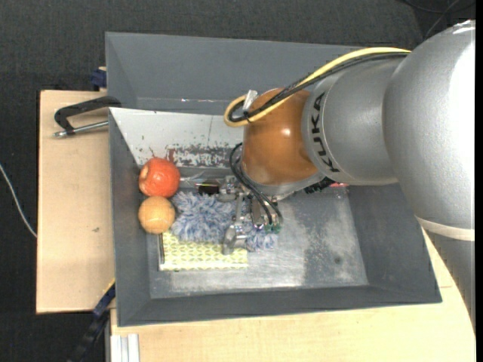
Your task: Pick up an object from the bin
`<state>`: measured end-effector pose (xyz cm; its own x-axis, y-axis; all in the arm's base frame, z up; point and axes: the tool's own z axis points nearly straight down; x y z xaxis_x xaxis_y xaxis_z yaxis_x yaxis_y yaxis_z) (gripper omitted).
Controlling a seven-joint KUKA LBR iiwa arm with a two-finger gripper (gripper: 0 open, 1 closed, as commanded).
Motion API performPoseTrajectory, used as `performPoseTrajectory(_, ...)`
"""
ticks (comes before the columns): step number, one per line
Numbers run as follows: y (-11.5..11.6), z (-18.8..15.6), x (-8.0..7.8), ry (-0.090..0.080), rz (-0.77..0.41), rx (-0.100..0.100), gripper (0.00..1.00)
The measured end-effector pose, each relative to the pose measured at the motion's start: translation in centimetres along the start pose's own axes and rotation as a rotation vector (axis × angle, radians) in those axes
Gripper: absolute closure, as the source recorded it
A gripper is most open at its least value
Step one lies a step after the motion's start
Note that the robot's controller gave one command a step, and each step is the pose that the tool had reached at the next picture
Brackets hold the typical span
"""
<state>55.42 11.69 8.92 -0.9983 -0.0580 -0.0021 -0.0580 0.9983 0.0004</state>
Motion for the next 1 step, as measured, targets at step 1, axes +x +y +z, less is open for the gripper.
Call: performPoseTrajectory(1,-2.29,-0.49,-0.08,-0.002,0.216,0.002,0.00)
